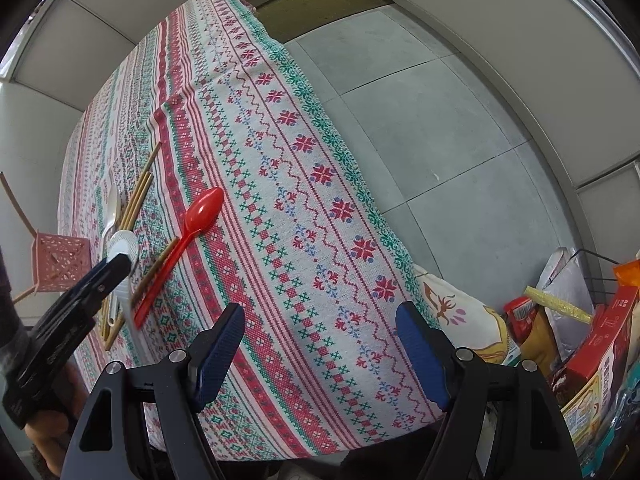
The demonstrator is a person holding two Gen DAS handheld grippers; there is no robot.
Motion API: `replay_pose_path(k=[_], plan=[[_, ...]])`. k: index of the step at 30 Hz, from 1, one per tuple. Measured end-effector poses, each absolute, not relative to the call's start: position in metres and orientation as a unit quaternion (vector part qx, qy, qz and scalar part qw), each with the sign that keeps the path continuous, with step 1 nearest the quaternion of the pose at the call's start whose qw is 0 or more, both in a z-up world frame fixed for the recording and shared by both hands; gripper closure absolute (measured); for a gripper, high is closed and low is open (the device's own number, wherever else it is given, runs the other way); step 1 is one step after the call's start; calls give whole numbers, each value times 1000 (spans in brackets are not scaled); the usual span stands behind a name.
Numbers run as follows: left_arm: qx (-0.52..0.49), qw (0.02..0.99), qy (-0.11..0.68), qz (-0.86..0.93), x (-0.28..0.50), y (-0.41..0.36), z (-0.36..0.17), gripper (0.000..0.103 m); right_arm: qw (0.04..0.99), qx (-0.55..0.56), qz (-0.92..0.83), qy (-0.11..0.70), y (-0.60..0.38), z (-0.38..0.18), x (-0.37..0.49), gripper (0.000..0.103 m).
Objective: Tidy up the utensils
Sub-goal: 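Approach and grasp a white rice paddle by its handle with the left gripper, then lift the rice paddle with the left gripper while the right gripper grasps the other paddle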
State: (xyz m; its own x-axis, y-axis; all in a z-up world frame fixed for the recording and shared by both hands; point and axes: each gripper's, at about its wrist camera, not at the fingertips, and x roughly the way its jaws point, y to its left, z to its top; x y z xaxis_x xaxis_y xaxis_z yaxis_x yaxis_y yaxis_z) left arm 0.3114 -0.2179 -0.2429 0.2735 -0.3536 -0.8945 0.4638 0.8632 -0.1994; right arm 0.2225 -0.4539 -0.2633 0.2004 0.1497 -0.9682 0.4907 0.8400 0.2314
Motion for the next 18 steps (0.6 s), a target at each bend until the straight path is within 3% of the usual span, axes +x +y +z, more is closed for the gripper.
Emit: replay_pose_path(k=[10,18], plan=[[11,835,473,-281,279,-156,-178,57,736,272,-87,614,-431,-256,232,24],[5,851,449,-271,261,-103,-163,57,741,266,-55,615,-385,-252,261,24]])
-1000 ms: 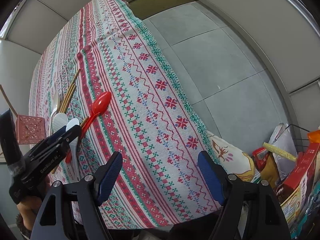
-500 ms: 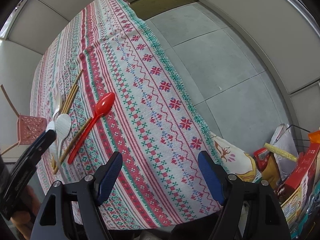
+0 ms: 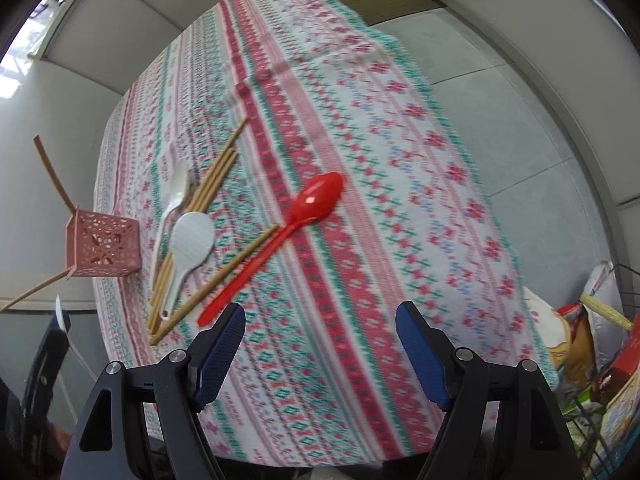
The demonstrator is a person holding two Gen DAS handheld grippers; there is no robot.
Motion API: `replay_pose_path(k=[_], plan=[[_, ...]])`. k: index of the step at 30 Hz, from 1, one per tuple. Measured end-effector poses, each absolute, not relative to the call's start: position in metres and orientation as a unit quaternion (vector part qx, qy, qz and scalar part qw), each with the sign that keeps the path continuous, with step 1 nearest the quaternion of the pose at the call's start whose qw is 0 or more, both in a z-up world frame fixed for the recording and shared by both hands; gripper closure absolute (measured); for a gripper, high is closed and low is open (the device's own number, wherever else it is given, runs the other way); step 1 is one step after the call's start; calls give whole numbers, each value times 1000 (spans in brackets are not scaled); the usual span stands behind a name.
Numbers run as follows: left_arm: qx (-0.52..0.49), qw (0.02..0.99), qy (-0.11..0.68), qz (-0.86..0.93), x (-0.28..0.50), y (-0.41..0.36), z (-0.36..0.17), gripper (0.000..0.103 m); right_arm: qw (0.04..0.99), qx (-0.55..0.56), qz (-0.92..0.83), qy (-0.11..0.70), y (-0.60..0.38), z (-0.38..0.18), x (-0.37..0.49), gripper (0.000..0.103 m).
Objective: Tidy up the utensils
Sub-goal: 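Lift the rice paddle with the left gripper while the right gripper grasps the other paddle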
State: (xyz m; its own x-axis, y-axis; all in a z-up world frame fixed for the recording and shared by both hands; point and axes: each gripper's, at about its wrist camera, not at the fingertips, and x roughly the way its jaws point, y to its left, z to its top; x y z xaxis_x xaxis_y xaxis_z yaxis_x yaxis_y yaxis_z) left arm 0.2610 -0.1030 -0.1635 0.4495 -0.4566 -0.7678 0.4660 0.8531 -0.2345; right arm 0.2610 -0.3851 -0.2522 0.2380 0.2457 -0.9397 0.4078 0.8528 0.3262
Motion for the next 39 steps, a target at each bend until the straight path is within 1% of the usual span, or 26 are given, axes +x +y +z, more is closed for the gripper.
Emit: replay_pose_path(k=[6,11,15,21,22,23,25,28,30,33,39], plan=[[9,853,456,-254,261,-69,-168,57,740,269,-24,615,-341,-256,296,25],[4,855,458,-243,263,-45,-170,57,744,281,-23,605,-315,-264,322,29],[-12,856,459,-237,269,-30,-170,57,733,315,-41,601,-310,-278,336,38],[-17,860,453,-235,270,-20,-168,57,724,333,-61,601,-306,-295,349,38],[-16,861,451,-235,271,-19,-167,57,730,329,-67,595,-305,-294,351,39],[-16,861,450,-235,271,-17,-167,57,733,324,-70,594,-303,-294,355,42],[-17,862,451,-231,271,-15,-167,57,741,312,-86,588,-298,-293,357,46],[-21,861,452,-230,272,-12,-166,57,752,283,-110,585,-285,-292,361,47],[-19,861,453,-230,272,-13,-166,57,760,252,-122,586,-275,-292,364,53],[-14,861,454,-229,271,-14,-167,57,767,222,-120,590,-269,-294,364,53],[-15,861,452,-231,271,-14,-166,57,762,215,-100,603,-278,-295,356,53]])
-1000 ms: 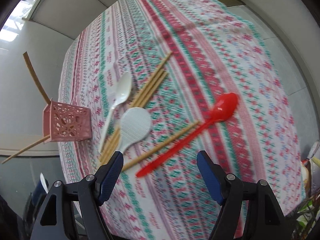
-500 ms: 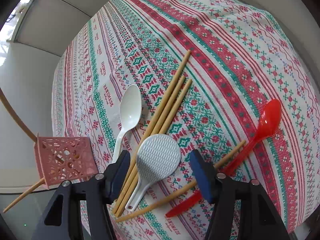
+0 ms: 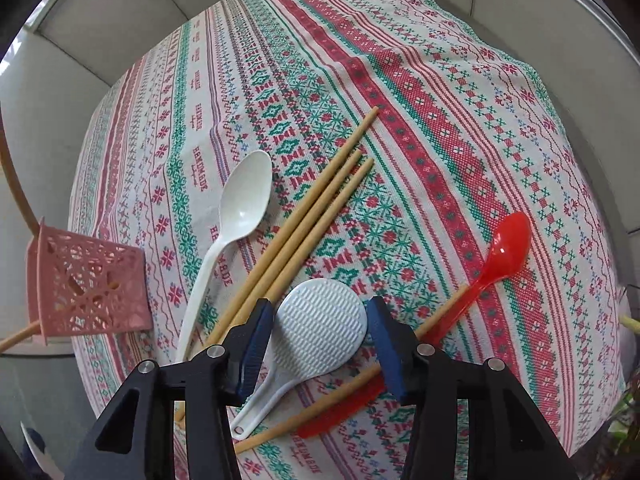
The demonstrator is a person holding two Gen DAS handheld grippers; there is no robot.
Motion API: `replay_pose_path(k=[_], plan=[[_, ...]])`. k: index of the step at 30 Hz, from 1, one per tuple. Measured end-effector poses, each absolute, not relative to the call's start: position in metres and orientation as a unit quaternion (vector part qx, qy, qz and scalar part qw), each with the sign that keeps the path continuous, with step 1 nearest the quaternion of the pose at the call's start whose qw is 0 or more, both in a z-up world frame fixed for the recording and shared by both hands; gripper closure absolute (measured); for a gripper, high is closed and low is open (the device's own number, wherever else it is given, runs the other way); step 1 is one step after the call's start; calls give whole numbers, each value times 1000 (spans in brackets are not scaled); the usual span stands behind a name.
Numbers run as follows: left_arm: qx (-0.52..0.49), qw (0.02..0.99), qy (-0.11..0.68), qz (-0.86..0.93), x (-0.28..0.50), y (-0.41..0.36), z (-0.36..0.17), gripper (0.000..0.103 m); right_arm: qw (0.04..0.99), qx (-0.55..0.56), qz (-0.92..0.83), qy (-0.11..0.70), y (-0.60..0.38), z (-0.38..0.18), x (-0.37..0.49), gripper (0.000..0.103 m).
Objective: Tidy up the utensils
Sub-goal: 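Lift the rice paddle with the left gripper while the right gripper grasps the other paddle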
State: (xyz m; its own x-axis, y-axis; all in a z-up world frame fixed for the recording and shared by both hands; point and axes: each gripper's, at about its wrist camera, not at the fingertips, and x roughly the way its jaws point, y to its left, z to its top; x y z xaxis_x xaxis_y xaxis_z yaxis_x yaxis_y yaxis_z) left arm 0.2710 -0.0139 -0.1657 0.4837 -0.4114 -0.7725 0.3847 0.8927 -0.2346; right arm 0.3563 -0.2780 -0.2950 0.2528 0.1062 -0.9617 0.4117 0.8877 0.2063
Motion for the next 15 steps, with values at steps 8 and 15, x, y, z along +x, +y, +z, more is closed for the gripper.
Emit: replay_pose_path(k=[8,15], plan=[[-26,872,435,-224,271,-9,-161,57,762,179,-104,614,-272,-292,348,52],[-51,887,398,-226,267,3,-146,57,774,135,-110,608,-254,-294,347,53]])
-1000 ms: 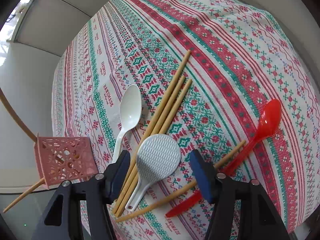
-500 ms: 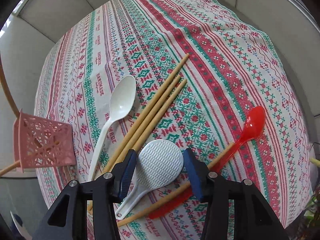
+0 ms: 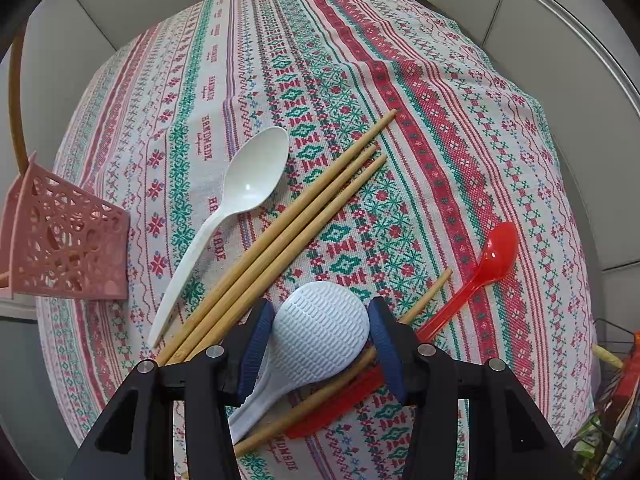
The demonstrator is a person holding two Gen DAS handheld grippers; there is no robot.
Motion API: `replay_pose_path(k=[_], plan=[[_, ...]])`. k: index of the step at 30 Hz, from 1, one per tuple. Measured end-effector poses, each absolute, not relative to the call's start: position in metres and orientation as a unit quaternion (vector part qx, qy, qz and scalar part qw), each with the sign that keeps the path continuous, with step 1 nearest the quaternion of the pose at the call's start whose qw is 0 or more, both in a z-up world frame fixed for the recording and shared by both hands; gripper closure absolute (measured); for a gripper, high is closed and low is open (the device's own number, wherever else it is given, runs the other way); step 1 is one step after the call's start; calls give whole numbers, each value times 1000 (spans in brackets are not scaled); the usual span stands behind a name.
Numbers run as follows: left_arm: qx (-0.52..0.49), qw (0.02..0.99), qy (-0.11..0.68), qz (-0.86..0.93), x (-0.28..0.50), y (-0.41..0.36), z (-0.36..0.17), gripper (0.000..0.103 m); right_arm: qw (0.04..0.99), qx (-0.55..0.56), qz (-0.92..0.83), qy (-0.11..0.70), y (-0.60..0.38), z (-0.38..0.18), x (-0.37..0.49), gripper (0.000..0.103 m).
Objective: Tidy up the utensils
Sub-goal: 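Lift the rice paddle with the left gripper while the right gripper grasps the other paddle, then lower the paddle into the pink basket and open left gripper while right lifts its paddle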
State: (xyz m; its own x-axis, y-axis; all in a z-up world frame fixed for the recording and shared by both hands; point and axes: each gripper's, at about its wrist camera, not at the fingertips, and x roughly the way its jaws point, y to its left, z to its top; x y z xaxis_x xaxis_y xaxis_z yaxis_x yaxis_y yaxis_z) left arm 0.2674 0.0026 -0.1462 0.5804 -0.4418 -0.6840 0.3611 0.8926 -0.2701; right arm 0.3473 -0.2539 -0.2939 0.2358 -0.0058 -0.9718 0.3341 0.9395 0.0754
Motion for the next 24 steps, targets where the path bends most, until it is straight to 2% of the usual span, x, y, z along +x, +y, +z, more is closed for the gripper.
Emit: replay_pose_path(k=[5,15,24], plan=[[-74,903,355,-228,266,14,-130,57,789,172,-77,585,-254,-279,341,53],[-131,922,291,-220,275,13,-98,57,857,178,-45,482,-266,-197,307,53],[-97,955,231,-156,305,-31,-99,57,877,205,-35,434,-290,-161,300,54]])
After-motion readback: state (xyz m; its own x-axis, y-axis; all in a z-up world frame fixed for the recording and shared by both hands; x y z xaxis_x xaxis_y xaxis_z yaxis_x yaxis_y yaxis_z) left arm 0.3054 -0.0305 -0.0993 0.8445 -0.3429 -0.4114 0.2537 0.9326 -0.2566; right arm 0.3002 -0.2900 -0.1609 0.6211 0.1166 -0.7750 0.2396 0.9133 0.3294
